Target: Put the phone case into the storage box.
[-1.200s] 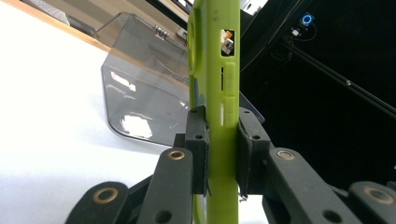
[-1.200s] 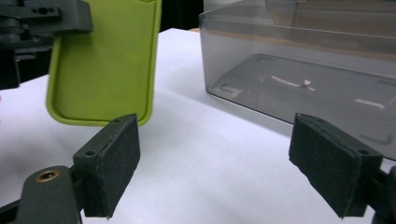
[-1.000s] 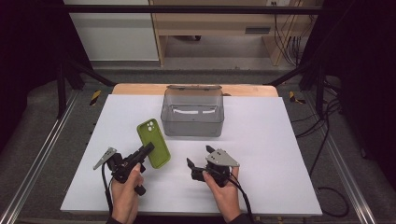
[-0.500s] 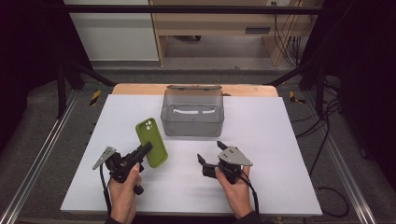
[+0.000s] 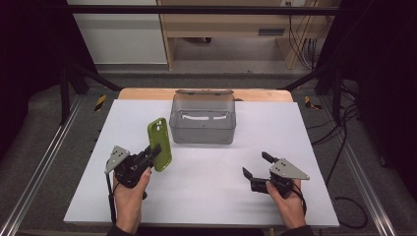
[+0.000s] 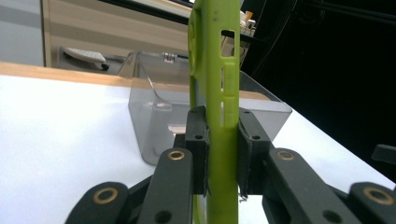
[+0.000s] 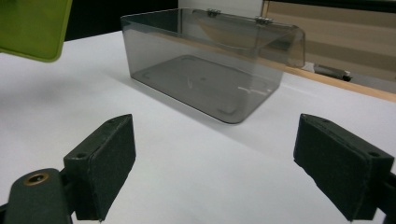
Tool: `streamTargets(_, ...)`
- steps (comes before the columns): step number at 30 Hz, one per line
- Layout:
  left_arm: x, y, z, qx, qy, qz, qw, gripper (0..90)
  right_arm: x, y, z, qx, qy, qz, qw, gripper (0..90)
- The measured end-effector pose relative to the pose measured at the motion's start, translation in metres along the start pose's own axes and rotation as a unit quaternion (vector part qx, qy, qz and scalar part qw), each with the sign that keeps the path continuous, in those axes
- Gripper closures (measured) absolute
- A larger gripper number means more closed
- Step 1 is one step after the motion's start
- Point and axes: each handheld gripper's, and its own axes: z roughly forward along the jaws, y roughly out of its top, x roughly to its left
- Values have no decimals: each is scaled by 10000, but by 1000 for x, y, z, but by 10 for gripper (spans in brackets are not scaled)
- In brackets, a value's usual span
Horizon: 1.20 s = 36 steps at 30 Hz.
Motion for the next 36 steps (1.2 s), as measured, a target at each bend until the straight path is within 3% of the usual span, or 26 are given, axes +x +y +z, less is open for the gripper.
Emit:
streamTargets(8,-7,23,20,275,-58,50,9996,774,-17,-12,-12,-97,36,61,9999,92)
streamTargets(15,-6,53,36,388,-50,-107,9992,774,-21,-15,-12,-156,215,123,9996,75)
streamTargets(22,-8,73,50,568,-28,-13,9984,774,-22,-16,-15,-254,351,207,9988,73)
streamTargets(26,-11,81,58,599,-96,-128,9981,774,-20,-14,-18,-390,486,249,9977,66)
streamTargets(31,-20,90,71,733,-38,165,9972,774,-14,-13,-22,-539,607,212,9965,73)
streamTargets(36,-28,97,84,787,23,369,9962,774,-9,-15,-20,-481,638,222,9966,75)
